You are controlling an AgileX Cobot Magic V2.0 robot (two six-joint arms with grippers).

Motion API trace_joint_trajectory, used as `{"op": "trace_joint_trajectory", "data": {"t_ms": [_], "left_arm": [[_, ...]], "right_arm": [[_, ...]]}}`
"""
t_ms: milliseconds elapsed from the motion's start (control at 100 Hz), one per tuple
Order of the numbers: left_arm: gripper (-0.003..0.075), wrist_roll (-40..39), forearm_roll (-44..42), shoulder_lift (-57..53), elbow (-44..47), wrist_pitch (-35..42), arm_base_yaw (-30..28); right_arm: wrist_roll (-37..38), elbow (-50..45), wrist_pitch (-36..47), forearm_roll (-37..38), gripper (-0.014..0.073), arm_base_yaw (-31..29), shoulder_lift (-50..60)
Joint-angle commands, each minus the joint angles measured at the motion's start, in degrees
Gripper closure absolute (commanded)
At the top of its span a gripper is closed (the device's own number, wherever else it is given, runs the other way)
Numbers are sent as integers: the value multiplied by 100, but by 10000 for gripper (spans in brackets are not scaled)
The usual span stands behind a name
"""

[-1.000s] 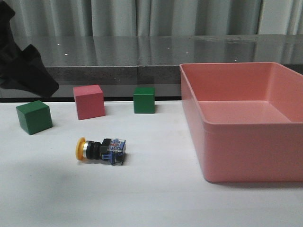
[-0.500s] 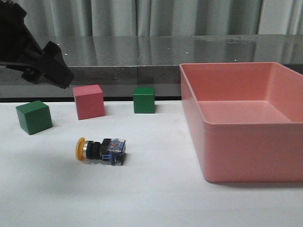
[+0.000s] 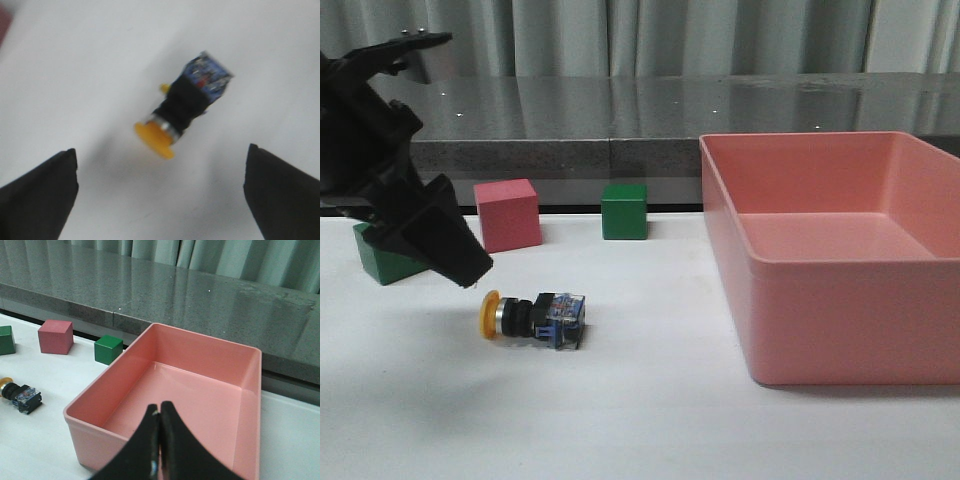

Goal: Place and stand button with both arms
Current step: 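Move the left gripper down toward the lying button, then grasp the button by its yellow cap with the left gripper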

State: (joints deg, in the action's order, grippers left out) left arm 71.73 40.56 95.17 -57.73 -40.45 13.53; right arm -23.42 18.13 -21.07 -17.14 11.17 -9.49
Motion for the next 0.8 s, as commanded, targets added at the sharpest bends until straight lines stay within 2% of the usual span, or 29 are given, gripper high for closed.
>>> {"op": "trace_joint_trajectory", "data": {"t_ms": [0, 110, 210, 290, 420, 600, 790], "left_arm": [[80, 1556, 1503, -83, -212, -704, -269], [80, 2830, 2646, 140, -212, -1416, -687], [80, 3842, 3193, 296, -212, -1239, -865], [81, 4062, 3328, 305, -212, -909, -884], [81, 4277, 3456, 305, -212, -937, -862], [81, 5728, 3685, 305, -65, -1081, -862], [81, 6480, 4068, 472, 247, -1285, -873]], "right_arm": [[-20, 154, 397, -76, 655, -40, -40], [-20, 154, 397, -76, 655, -40, -40], [-20, 154, 397, -76, 655, -40, -40], [-20, 154, 397, -76, 655, -40, -40], [-20, 154, 397, -76, 655, -40, -40], [-20, 154, 397, -76, 655, -40, -40], [-20, 154, 397, -76, 655, -40, -40]]}}
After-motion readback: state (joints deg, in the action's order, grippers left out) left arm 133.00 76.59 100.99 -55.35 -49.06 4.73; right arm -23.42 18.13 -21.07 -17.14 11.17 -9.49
